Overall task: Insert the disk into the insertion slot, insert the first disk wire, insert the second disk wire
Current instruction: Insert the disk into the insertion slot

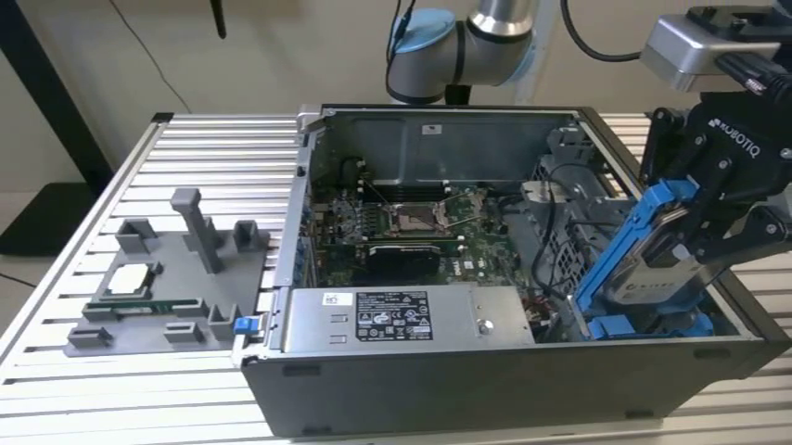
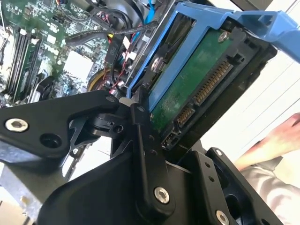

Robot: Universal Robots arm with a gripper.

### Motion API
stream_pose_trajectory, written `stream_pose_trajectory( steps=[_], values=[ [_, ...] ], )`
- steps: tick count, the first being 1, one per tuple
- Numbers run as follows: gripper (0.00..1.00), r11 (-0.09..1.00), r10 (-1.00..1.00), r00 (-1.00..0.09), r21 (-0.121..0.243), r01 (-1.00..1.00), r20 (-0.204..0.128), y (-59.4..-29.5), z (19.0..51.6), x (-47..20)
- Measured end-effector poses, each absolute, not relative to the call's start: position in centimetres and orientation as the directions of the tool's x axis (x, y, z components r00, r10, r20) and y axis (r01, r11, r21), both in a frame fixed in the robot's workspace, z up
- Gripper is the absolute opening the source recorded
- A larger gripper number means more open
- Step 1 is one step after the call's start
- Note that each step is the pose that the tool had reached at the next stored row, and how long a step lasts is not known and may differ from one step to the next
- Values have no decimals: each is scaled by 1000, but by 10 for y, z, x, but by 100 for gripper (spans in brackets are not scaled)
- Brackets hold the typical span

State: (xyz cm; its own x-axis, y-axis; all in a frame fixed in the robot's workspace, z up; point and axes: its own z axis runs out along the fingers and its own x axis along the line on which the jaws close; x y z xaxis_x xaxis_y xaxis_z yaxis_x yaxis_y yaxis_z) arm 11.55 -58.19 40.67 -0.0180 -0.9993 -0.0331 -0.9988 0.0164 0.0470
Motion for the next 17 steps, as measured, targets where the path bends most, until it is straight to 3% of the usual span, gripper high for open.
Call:
stream_pose_trajectory(
  steps=[17],
  values=[
    [0, 17, -999, -18, 47, -999, -34, -582, 383, 116]
  ],
)
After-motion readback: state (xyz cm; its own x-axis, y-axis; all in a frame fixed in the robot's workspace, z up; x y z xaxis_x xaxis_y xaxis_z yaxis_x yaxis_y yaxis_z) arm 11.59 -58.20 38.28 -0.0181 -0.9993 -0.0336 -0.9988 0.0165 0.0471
